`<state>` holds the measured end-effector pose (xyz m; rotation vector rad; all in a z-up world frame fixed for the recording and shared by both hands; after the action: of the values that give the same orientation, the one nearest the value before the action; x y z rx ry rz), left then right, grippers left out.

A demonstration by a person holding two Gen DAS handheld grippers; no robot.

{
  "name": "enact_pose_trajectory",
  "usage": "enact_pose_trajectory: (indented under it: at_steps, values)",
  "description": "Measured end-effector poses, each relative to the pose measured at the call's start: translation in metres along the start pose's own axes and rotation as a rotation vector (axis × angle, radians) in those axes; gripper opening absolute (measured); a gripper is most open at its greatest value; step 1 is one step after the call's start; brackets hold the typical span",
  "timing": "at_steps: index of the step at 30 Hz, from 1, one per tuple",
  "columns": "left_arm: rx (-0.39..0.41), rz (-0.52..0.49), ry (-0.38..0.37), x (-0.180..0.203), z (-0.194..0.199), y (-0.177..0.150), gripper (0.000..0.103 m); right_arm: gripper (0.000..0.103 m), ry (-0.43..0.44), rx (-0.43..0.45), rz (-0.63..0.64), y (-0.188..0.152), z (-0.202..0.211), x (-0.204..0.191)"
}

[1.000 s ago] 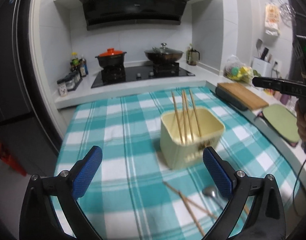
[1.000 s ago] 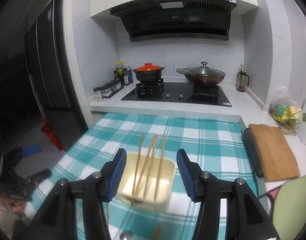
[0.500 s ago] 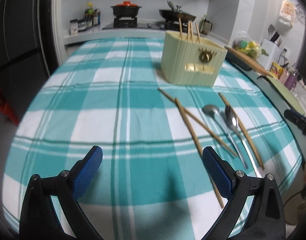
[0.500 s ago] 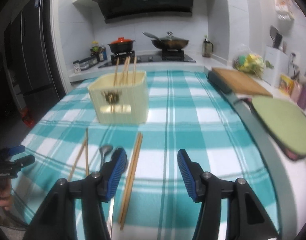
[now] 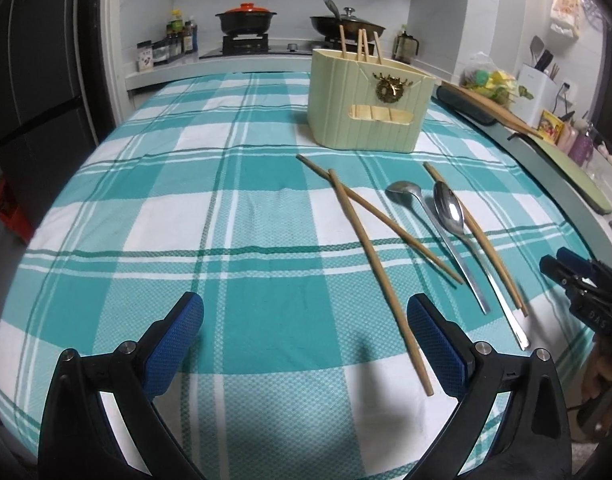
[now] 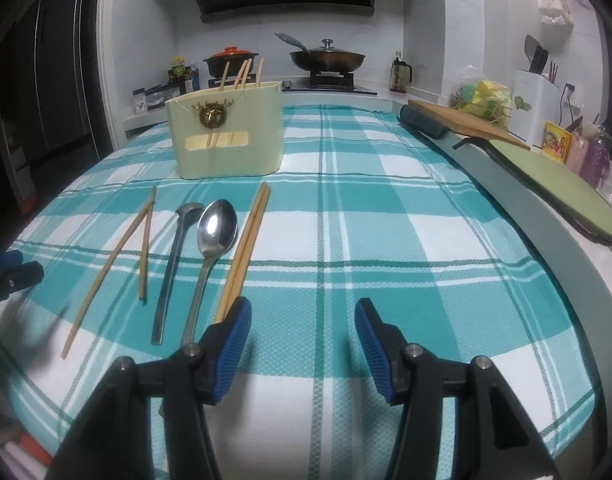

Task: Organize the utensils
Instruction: 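Lower the right gripper toward a chopstick while the left gripper approaches another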

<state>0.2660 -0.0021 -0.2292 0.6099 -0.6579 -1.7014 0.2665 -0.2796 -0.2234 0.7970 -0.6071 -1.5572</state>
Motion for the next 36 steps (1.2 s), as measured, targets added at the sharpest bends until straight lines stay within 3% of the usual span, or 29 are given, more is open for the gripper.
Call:
enact_pose_trajectory:
  at_steps: [9, 15, 20, 29, 36]
  values:
    - [-0.023, -0.041, -0.004, 0.018, -0.007, -0.003, 0.102, 0.053, 0.018, -0.049, 0.005, -0.001, -0.008, -0.006]
    - [-0.025, -0.059, -0.001, 0.023, -0.008, -0.003, 0.102, 0.027, 0.074, -0.12, 0.029, 0.007, -0.025, -0.021]
    - [-0.023, -0.044, 0.007, 0.018, -0.007, -0.003, 0.102, 0.016, 0.105, -0.186, 0.046, 0.008, -0.046, -0.034]
    - [-0.04, -0.037, 0.003, 0.017, -0.013, -0.005, 0.102, 0.015, 0.098, -0.241, 0.095, 0.005, -0.065, -0.046]
    - [-0.079, -0.036, -0.033, 0.028, -0.034, 0.003, 0.102, 0.012, 0.066, -0.228, 0.119, 0.009, -0.071, -0.048]
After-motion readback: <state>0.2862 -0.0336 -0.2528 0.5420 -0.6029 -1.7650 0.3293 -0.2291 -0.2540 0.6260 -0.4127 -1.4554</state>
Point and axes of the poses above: each gripper's, at about its wrist camera, not at the fingertips, and z roughly against the way its jaws point, x to its right, y to its top, the point moved 6 cm from there along -z, roughly the way its jaws point, and after that the axes turned 11 degrees about -z, right-handed, at the moved point
